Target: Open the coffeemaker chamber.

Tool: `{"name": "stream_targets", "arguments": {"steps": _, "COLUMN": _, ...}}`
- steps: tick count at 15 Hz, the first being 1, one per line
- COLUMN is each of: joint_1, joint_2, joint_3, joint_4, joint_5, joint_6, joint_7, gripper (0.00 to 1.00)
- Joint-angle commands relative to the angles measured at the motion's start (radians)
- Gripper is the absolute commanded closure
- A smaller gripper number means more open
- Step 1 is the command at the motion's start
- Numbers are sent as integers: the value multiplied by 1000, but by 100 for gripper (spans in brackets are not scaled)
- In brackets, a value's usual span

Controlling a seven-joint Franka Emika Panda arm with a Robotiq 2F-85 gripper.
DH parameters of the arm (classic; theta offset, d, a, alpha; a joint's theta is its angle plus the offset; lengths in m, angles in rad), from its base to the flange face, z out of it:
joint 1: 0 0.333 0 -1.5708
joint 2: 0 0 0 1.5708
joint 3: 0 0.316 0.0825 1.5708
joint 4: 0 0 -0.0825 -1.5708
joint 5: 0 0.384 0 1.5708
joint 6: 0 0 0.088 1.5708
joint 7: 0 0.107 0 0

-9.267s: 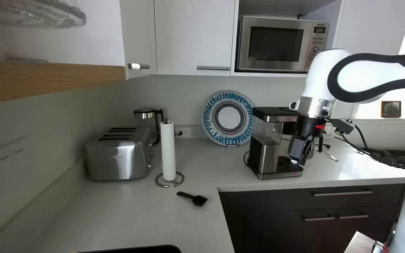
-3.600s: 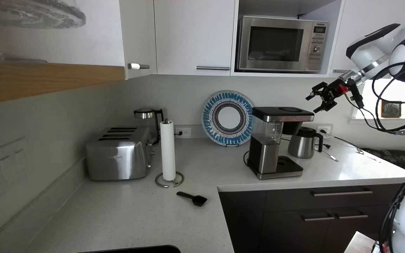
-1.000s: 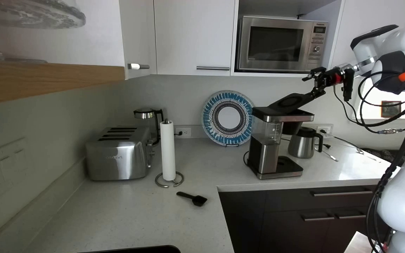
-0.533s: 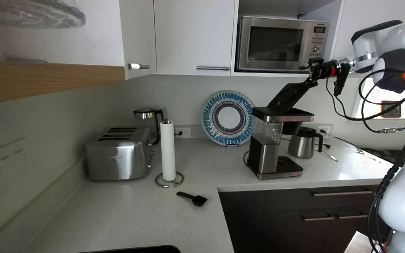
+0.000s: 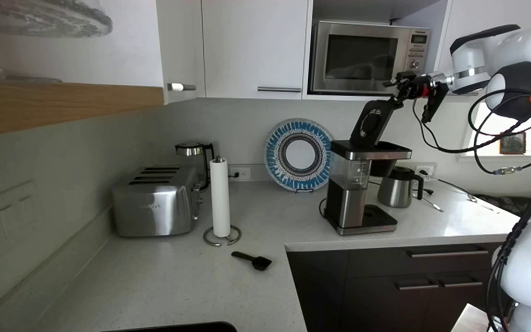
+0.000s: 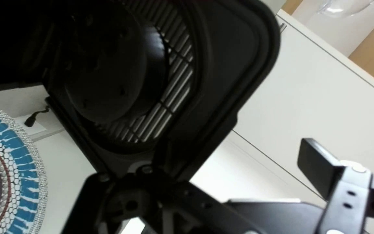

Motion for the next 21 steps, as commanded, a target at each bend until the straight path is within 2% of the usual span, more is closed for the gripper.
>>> {"name": "stream_targets", "arguments": {"steps": 1, "joint_1": 38, "joint_2": -26, "joint_3": 5, "joint_4": -44, "joint_5": 15, "joint_6": -15, "joint_7": -62, "gripper": 0}}
{"name": "stream_targets", "arguments": {"steps": 8, "joint_1": 107, "joint_2": -44, "joint_3": 3, "joint_4": -69, "joint_5": 27, "joint_6": -8, "joint_7": -131, "gripper": 0}}
{"name": "stream_targets", "arguments": {"steps": 15, "joint_1": 137, "joint_2": -53, "joint_3": -4, "joint_4": -80, "joint_5": 39, "joint_6": -23, "joint_7": -140, "gripper": 0}}
{"name": "stream_targets", "arguments": {"steps": 21, "joint_1": 140, "joint_2": -107, "joint_3": -43, "joint_4": -89, "joint_5": -40, "joint_6": 104, "joint_7": -51, "gripper": 0}}
